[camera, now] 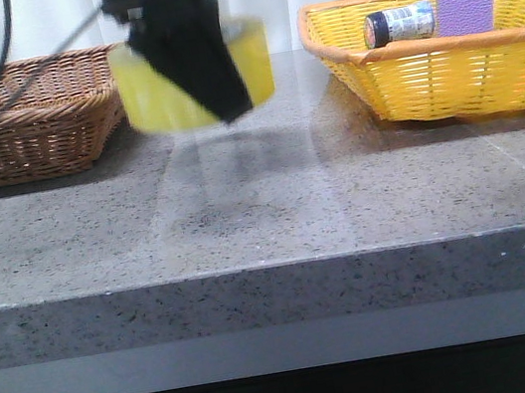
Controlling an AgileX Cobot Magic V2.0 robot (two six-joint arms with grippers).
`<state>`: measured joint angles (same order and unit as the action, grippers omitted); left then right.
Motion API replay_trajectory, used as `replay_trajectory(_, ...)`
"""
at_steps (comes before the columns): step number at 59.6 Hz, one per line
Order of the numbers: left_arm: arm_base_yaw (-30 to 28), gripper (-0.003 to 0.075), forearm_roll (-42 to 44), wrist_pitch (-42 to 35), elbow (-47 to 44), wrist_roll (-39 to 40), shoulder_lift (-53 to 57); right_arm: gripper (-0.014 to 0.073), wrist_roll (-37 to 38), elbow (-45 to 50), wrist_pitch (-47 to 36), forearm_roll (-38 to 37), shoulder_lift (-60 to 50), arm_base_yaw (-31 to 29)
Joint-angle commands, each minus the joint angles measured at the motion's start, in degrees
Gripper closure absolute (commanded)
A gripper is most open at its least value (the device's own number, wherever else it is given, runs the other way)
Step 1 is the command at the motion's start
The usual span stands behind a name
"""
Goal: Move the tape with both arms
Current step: 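Lift the tape roll with the left gripper and move it over the brown basket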
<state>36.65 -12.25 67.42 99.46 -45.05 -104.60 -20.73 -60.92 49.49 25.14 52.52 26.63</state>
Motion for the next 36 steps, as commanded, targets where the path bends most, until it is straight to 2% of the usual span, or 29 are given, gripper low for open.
replay_trajectory(1,0.28,0.0655,-0.27,-1.58,4.92,3.54,4.94,0.0221,-0.23,-1.20,-2.88,1.69,-0.29,-0.19)
replay_trajectory(7,0.28,0.0655,3.39,-1.58,7.71,8.85,5.52,0.0221,-0.23,-1.20,-2.88,1.69,-0.29,-0.19)
replay_trajectory(18,-1.86,0.0656,11.13,-1.69,11.37,25.62,5.66,0.0221,-0.23,-1.20,-2.88,1.69,-0.29,-0.19)
replay_trajectory(28,-7.55,0.0656,13.06,-3.34,11.50,36.77,5.43,0.0221,-0.23,-1.20,-2.88,1.69,-0.29,-0.19)
replay_trajectory(36,-12.41,0.0656,13.06,-5.47,11.50,42.37,4.48,0.0221,-0.23,-1.20,-2.88,1.69,-0.29,-0.19)
